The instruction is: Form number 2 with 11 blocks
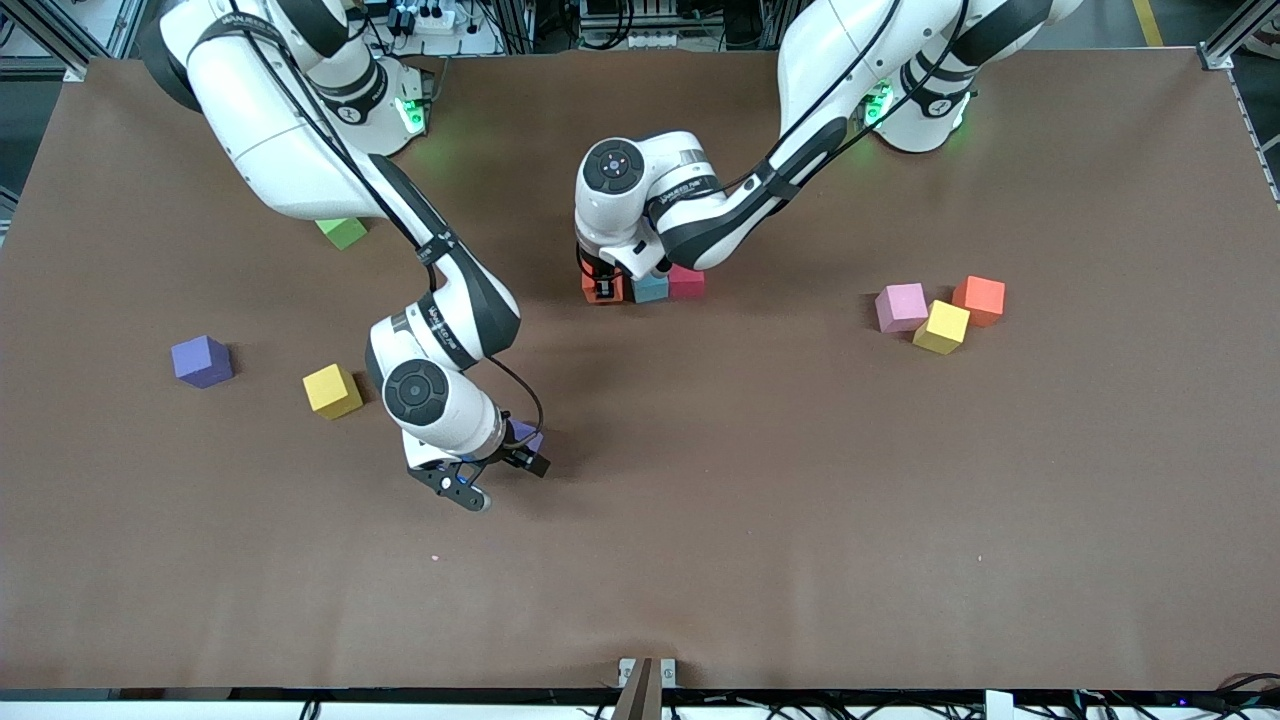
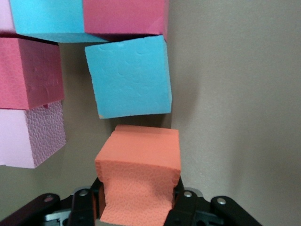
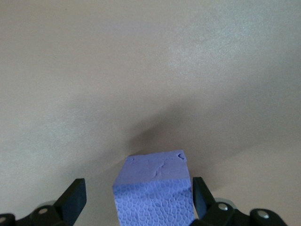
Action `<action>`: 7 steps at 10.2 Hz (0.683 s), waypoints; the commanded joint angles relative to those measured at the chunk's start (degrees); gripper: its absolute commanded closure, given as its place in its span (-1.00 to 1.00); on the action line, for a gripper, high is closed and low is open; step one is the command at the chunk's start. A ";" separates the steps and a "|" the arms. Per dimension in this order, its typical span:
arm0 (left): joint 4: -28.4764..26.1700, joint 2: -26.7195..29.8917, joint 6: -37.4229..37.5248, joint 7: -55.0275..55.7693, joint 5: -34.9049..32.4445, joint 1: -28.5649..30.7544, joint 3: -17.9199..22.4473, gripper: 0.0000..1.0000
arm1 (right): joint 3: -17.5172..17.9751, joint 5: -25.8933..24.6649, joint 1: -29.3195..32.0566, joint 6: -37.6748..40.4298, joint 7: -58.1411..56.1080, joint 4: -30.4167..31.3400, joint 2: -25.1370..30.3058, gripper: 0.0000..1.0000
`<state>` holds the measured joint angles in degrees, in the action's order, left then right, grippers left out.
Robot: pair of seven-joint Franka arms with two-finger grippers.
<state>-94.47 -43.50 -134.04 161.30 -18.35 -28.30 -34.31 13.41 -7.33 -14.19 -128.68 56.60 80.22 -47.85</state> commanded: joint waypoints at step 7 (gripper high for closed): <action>-3.43 0.61 -2.36 19.31 -4.76 -2.02 0.56 0.67 | 0.30 -2.25 0.13 1.77 -2.63 1.08 -0.32 -1.00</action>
<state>-96.34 -43.75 -134.98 162.04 -18.58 -29.06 -34.08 13.37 -8.77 -14.22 -127.09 54.41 80.95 -48.28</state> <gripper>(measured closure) 0.454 0.000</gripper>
